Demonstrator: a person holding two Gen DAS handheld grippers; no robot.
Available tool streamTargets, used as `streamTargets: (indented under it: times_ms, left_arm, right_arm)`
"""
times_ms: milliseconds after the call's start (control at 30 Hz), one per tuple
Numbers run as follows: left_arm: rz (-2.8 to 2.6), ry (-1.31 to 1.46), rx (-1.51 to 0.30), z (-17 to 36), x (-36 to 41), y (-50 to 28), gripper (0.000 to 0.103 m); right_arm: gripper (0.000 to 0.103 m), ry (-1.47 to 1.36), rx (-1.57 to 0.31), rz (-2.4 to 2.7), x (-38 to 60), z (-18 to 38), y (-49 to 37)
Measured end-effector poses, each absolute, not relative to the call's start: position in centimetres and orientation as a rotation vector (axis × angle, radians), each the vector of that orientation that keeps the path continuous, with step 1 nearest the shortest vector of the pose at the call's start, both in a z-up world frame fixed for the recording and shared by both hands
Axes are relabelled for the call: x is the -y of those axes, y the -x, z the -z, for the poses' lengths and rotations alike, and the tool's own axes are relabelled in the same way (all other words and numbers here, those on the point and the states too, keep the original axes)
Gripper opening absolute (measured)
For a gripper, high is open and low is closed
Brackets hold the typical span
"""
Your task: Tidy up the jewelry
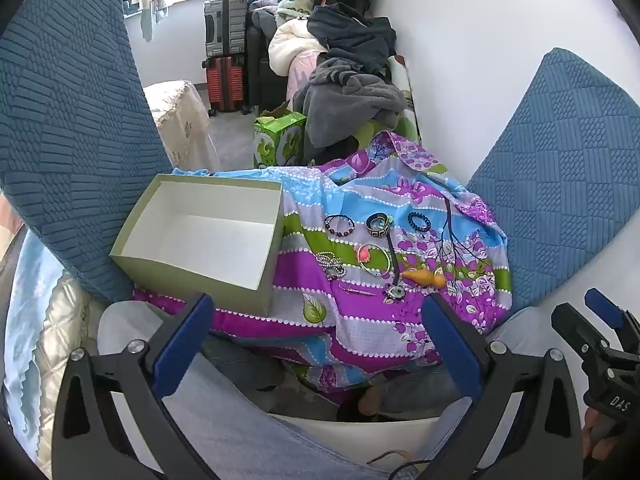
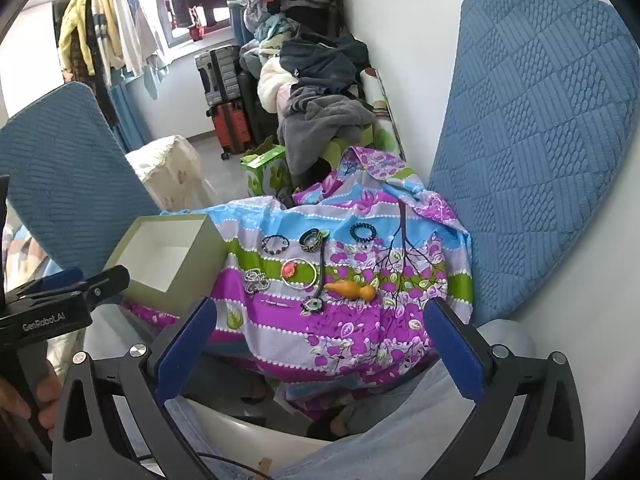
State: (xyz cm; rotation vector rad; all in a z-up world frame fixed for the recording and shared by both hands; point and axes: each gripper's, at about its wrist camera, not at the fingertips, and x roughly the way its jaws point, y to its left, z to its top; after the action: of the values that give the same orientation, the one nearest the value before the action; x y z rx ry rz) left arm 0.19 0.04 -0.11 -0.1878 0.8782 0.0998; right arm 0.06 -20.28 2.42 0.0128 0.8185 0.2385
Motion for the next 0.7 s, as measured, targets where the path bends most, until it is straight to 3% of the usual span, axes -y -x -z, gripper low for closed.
streamTargets:
  times_ms: [700]
  left_arm:
    - [-0.107,0.167,-0.852,-0.2,0.6,-0.3,0.103]
  right_arm:
    - [0.103,-0.019,-0.842,-0.272,20.1,-0.9,-1.2]
